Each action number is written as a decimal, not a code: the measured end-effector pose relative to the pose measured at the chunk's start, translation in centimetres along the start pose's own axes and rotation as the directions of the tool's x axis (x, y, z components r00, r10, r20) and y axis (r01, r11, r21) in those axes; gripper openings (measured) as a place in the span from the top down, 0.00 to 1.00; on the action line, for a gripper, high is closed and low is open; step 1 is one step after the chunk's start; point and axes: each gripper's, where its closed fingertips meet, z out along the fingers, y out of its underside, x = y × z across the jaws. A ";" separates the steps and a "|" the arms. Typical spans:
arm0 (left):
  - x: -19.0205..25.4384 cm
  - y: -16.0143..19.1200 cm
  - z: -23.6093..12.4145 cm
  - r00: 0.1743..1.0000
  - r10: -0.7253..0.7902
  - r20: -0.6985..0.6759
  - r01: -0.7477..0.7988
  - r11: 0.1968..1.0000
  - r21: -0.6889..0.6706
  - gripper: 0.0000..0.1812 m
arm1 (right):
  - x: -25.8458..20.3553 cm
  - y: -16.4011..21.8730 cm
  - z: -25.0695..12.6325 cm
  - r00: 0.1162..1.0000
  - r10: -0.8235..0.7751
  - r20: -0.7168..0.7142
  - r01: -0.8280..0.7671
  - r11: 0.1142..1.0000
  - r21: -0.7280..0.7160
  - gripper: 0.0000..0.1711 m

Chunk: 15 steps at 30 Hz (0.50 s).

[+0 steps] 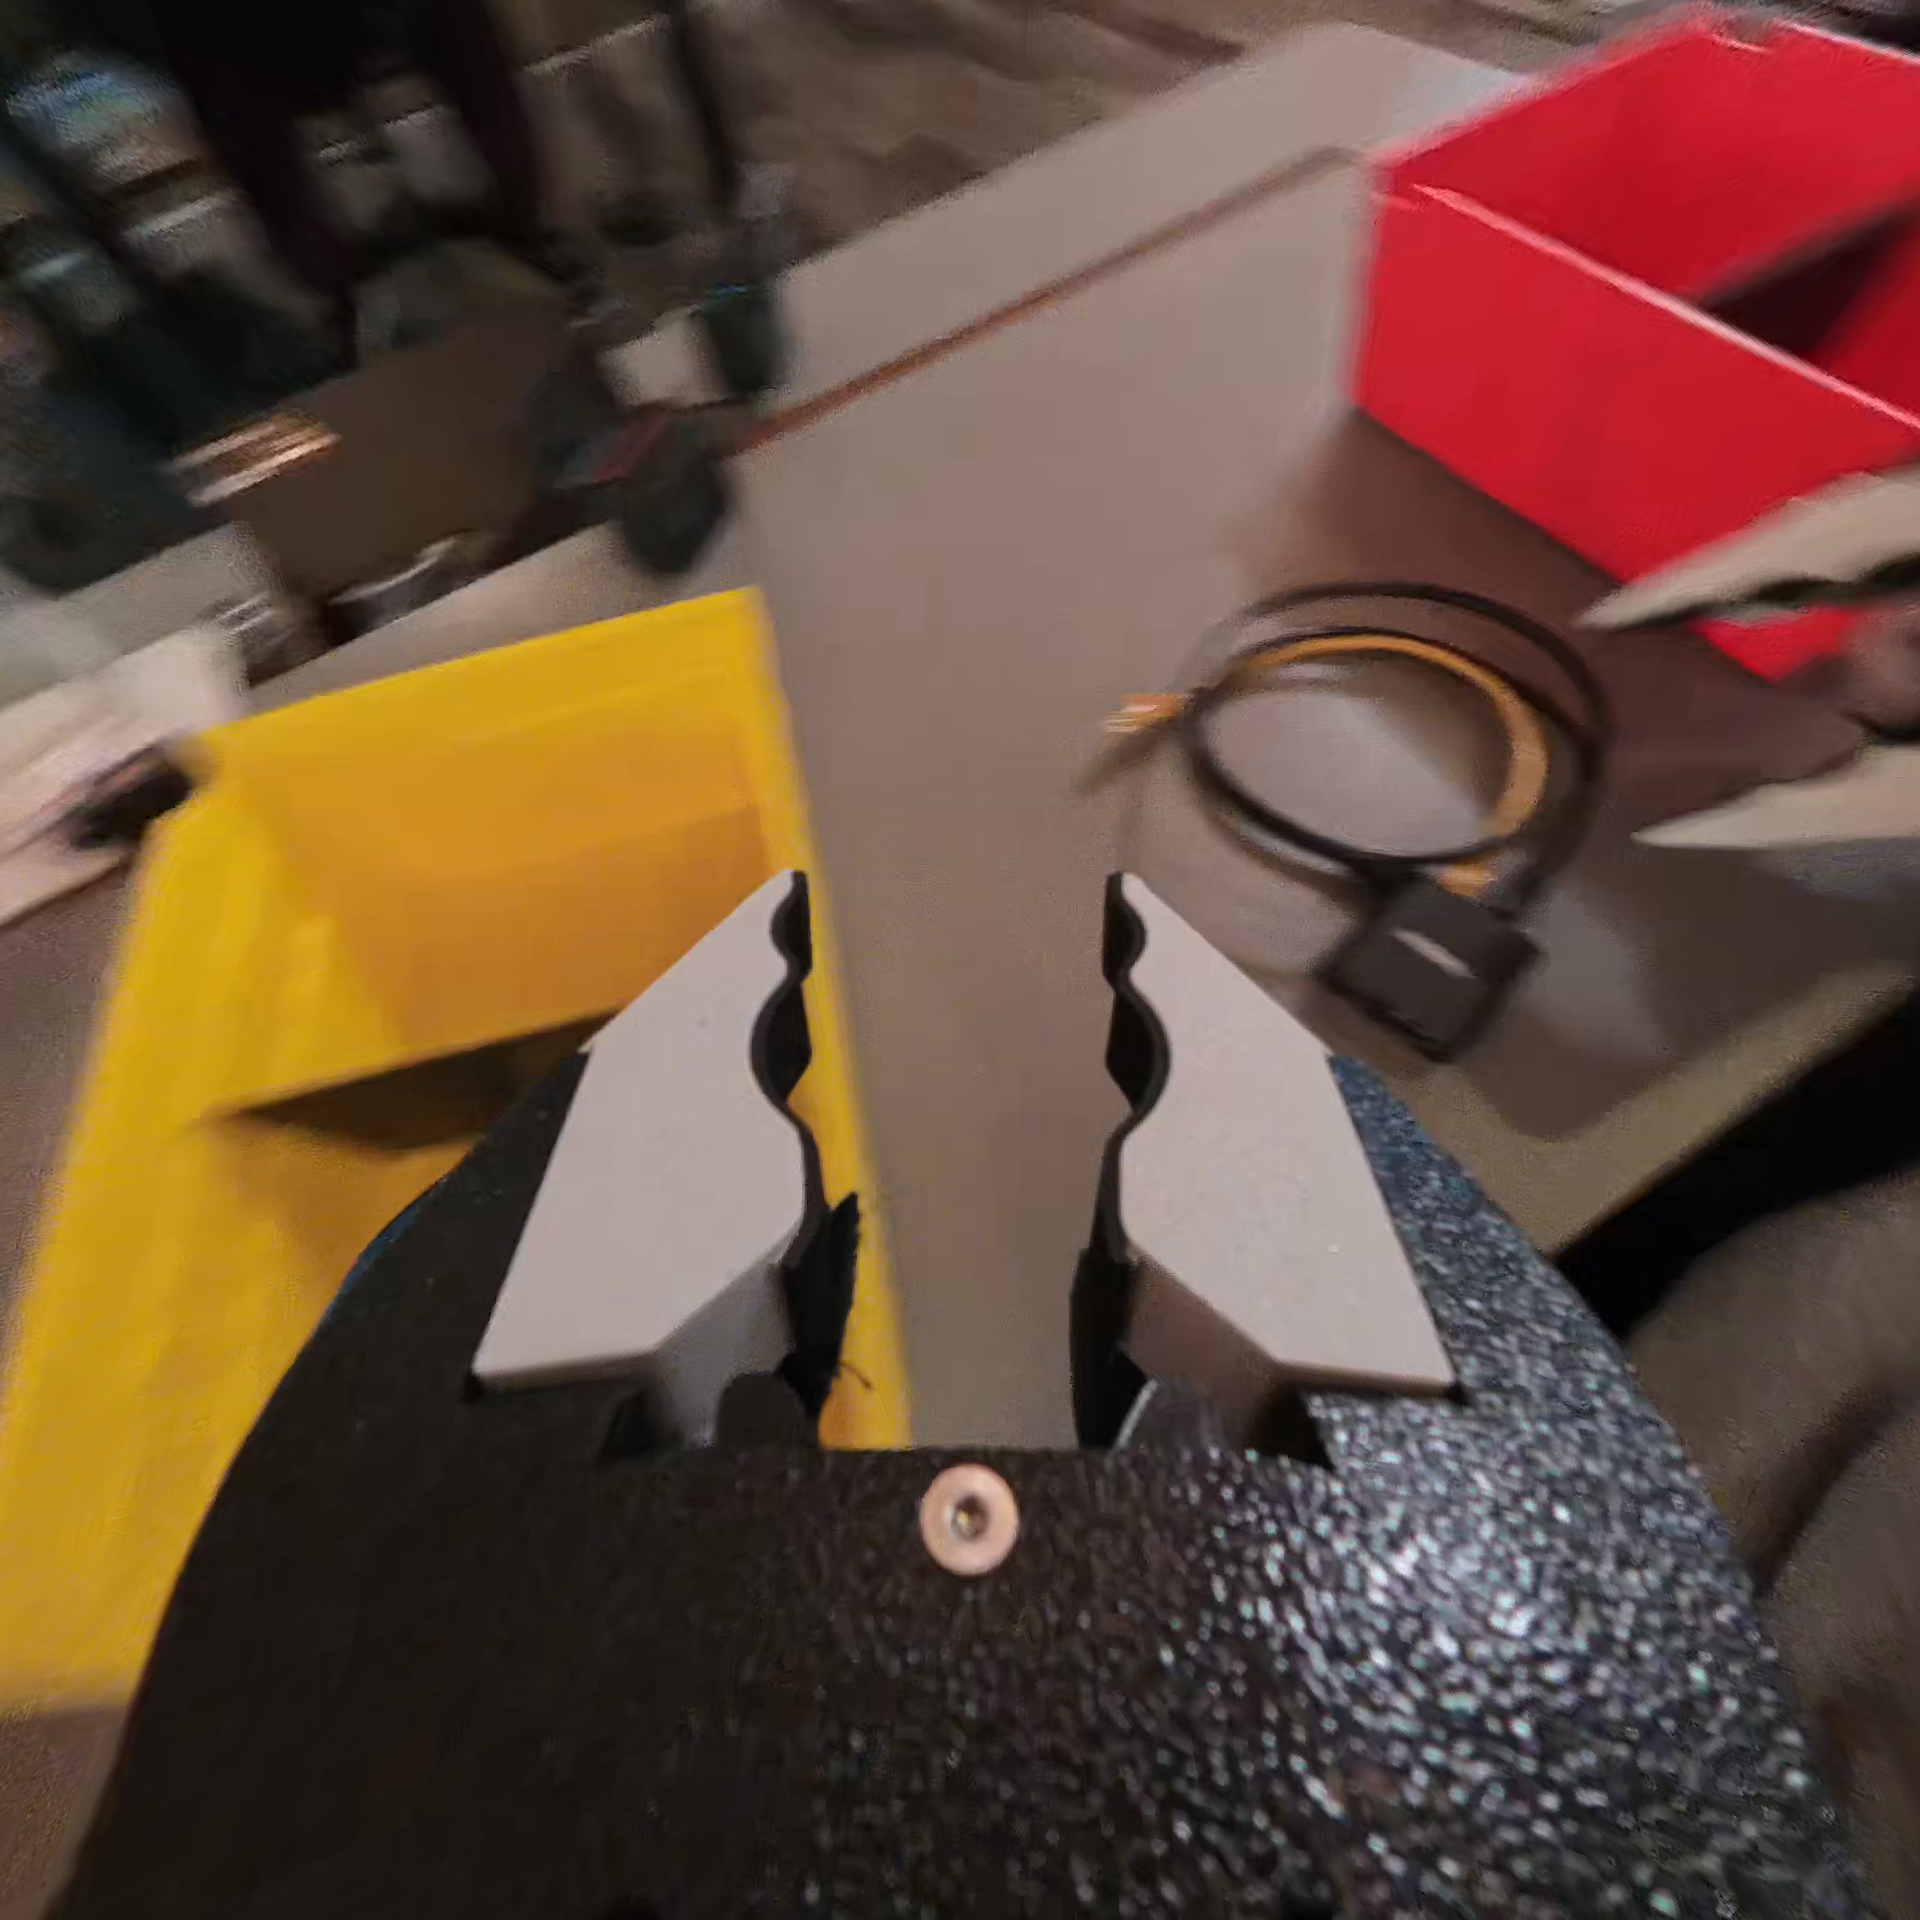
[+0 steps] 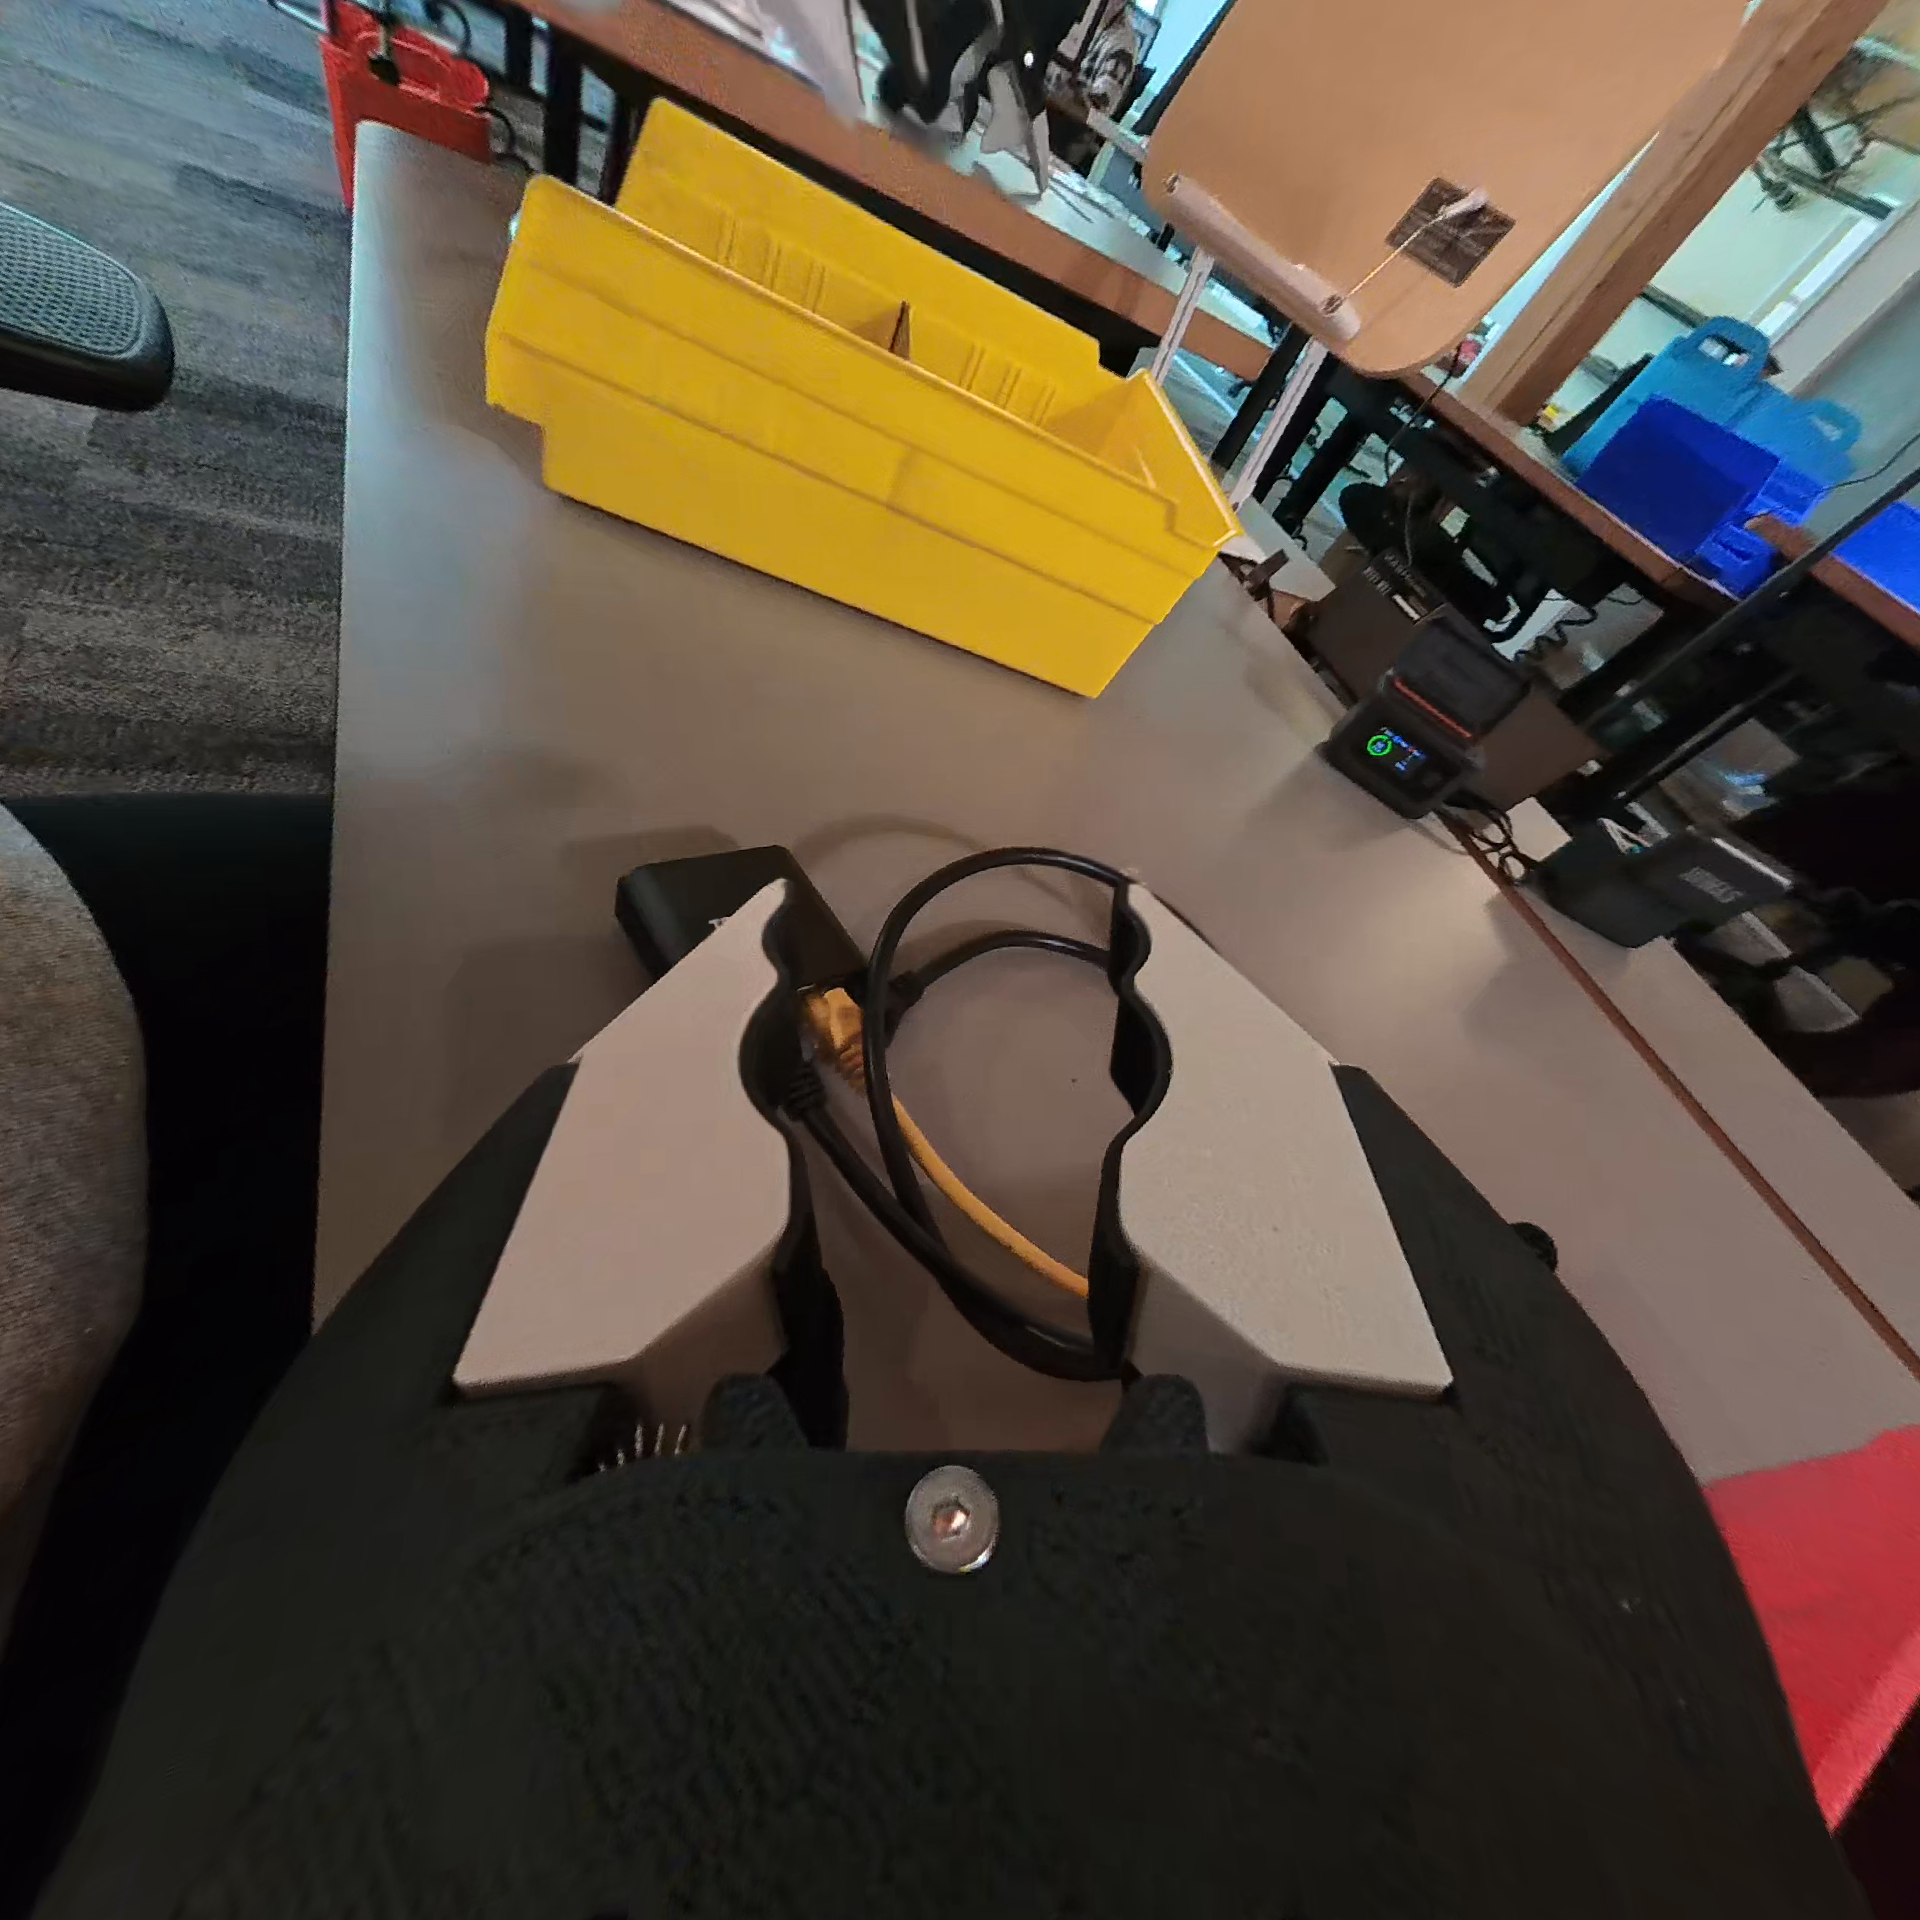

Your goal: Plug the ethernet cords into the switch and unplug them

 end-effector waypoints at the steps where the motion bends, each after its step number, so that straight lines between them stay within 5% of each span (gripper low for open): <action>1: -3.1 0.7 -1.5 0.994 -0.060 0.087 0.062 0.998 -0.014 0.68 | 0.1 0.0 0.0 1.000 0.001 -0.005 -0.001 1.000 0.002 0.67; 5: -12.2 5.9 -6.3 0.912 -0.248 0.326 0.286 0.956 -0.073 0.69 | 0.3 0.3 0.3 1.000 0.007 -0.015 -0.007 1.000 -0.001 0.68; 15: -17.8 15.2 -8.5 0.703 -0.678 0.213 0.696 0.718 -0.008 0.68 | 0.0 0.7 0.7 1.000 -0.018 -0.020 0.017 1.000 -0.019 0.69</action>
